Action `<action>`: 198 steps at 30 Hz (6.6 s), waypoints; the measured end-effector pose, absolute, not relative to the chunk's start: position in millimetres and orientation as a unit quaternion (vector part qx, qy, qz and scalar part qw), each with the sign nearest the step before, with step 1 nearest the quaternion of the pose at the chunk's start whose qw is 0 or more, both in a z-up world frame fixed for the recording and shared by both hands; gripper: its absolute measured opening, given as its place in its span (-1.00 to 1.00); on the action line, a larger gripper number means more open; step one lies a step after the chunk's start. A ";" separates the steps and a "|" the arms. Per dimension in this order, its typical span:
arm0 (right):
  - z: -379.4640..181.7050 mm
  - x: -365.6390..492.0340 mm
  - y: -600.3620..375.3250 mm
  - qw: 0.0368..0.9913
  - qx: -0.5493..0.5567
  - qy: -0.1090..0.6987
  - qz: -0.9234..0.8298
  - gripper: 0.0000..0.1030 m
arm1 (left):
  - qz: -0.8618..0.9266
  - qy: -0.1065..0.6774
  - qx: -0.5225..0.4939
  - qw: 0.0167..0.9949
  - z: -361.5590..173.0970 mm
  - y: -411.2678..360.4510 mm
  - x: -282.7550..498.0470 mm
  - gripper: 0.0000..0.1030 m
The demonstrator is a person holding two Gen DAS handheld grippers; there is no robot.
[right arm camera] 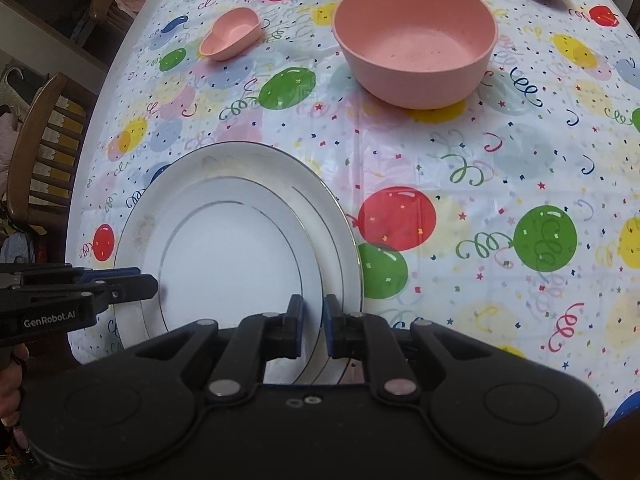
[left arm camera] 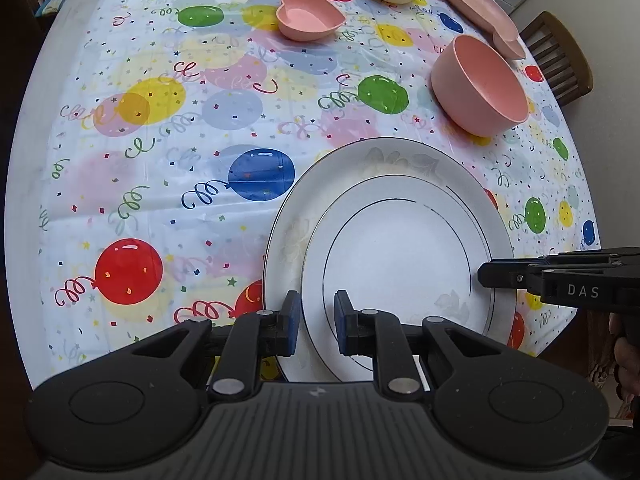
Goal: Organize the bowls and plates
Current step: 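Open both grippers to release the small white plate, then move both grippers toward the pink bear-shaped plate, then close both grippers on the rim of the pink bear-shaped plate, then lift the bear plate with both grippers and carry it to the white plates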
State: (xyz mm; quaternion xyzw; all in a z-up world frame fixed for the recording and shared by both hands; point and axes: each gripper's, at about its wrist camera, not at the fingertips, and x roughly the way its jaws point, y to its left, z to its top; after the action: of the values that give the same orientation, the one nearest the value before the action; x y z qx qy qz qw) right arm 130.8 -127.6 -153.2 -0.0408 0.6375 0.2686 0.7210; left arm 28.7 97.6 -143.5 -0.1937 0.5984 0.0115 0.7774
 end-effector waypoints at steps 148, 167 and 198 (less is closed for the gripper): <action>-141.5 482.4 -287.5 0.789 0.104 0.581 0.169 -0.85 | -0.052 0.546 -0.030 0.835 -112.4 -44.0 498.4 -0.77; -79.6 415.1 -330.1 0.802 0.086 0.560 0.188 -0.88 | -0.074 0.528 -0.030 0.845 -32.9 -77.4 388.0 -0.77; -54.5 219.7 -264.9 0.781 0.047 0.575 0.238 -0.88 | -0.045 0.540 -0.072 0.837 -13.0 6.2 136.9 -0.77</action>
State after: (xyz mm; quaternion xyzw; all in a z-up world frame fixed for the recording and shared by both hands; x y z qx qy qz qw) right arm 219.7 -264.9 -54.5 0.0471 0.5752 0.2376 0.7813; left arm 136.9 6.2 -13.0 -0.0718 0.5404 -0.0454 0.8371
